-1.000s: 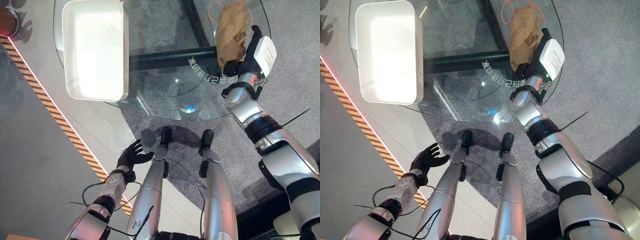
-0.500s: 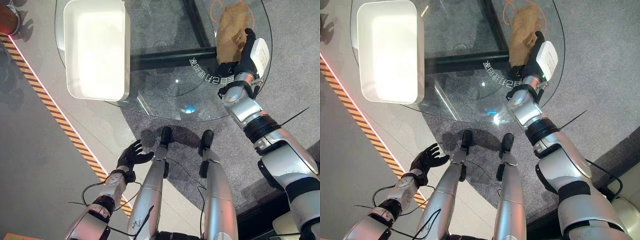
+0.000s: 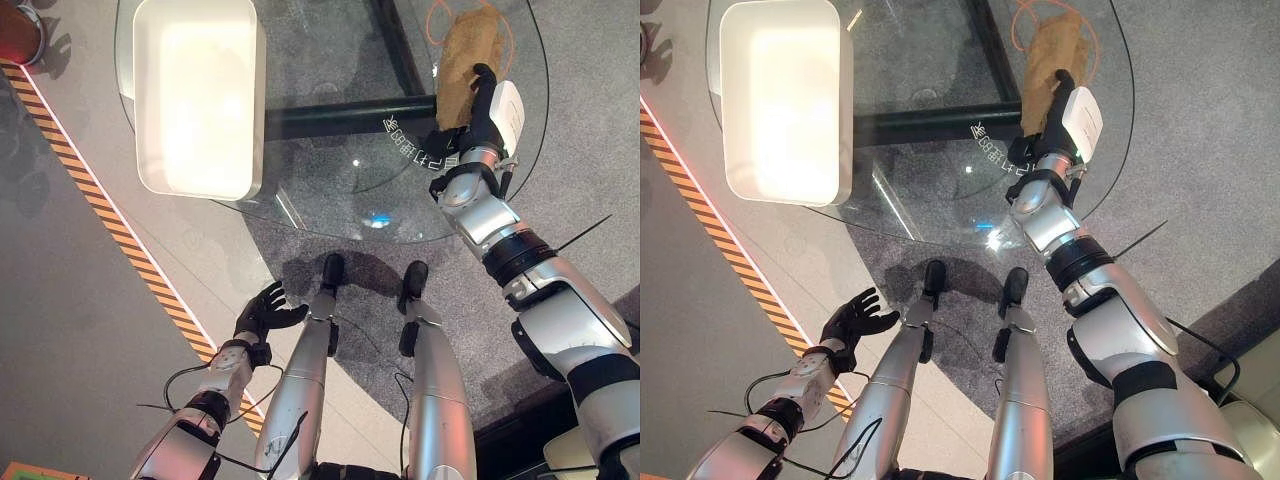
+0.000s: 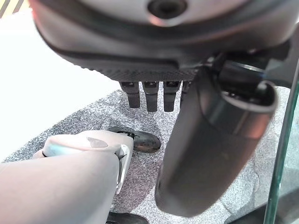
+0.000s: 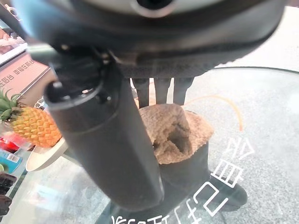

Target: Wipe the table with a cloth and put it in the basket.

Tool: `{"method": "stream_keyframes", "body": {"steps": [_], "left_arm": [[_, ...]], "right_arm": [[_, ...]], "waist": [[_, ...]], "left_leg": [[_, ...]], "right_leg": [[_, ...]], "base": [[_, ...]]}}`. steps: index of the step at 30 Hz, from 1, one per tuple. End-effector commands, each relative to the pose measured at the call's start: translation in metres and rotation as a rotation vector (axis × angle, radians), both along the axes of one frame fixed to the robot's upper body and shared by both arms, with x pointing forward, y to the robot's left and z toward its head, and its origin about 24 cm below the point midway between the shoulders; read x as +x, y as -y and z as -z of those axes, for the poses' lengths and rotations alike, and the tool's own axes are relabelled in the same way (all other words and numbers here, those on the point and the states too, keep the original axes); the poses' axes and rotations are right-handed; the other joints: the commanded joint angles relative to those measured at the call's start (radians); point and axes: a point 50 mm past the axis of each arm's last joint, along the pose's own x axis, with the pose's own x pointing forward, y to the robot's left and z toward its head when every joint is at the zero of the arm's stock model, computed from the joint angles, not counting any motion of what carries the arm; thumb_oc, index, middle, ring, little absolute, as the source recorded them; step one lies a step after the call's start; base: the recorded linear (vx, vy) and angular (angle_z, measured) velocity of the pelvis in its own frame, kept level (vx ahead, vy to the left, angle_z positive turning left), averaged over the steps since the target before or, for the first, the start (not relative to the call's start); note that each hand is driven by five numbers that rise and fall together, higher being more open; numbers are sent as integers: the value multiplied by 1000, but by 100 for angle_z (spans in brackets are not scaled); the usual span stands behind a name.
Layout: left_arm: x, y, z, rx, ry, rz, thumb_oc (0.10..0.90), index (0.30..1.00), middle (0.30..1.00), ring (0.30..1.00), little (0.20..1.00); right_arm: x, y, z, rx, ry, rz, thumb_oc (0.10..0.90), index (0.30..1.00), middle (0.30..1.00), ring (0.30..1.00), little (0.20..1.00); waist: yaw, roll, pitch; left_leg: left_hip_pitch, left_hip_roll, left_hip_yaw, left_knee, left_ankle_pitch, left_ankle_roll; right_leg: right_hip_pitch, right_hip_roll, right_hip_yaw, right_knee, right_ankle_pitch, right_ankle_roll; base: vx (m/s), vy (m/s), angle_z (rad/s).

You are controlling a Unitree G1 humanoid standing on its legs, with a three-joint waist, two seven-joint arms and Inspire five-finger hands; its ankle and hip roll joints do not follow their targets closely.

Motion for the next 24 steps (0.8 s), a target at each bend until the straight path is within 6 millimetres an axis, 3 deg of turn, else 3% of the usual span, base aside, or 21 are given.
{"method": "stream_keyframes", "body": {"steps": [1, 11, 12, 14, 20, 24], "left_arm": [[-15, -4, 12, -4, -32, -6, 800, 900, 900, 900, 900], [-14, -1, 12, -6, -31, 4, 800, 900, 900, 900, 900], [-14, -1, 12, -6, -32, 5, 800, 900, 900, 900, 900], [-14, -1, 12, -3, -32, 9, 800, 900, 900, 900, 900], [-12, -4, 9, -1, -27, 14, 800, 900, 900, 900, 900], [-11, -6, 8, 0, -27, 15, 800, 900, 900, 900, 900]], "right_arm": [[-2, -13, -55, -83, 167, -45, 800, 900, 900, 900, 900], [4, 10, -45, -116, 89, 59, 800, 900, 900, 900, 900], [5, 17, -42, -127, 61, 77, 745, 853, 853, 853, 845], [7, 24, -37, -120, 14, 89, 100, 300, 300, 300, 200], [7, 46, -30, -118, -44, 143, 100, 300, 300, 300, 200], [7, 49, -30, -111, -44, 149, 100, 300, 300, 300, 200]], "waist": [[14, 55, -21], [24, 64, -21], [26, 66, -21], [29, 69, -21], [36, 75, -21], [36, 75, -21]], "left_leg": [[-2, -62, 70, 37, -47, 53], [-8, -62, 67, 34, -43, 55], [-9, -64, 66, 34, -42, 55], [-8, -65, 65, 32, -40, 56], [-17, -65, 64, 27, -37, 60], [-20, -66, 63, 28, -38, 61]], "right_leg": [[18, 38, -79, -2, -59, -14], [10, 32, -85, -1, -54, -9], [10, 32, -84, -2, -52, -8], [11, 31, -85, -4, -51, -7], [1, 26, -91, -8, -44, -1], [-2, 25, -91, -10, -40, 2]], "base": [[-12, -15, 4], [-2, -3, 1], [0, 0, 0], [0, 0, 0], [-2, -1, 1], [-9, -1, 5]]}}
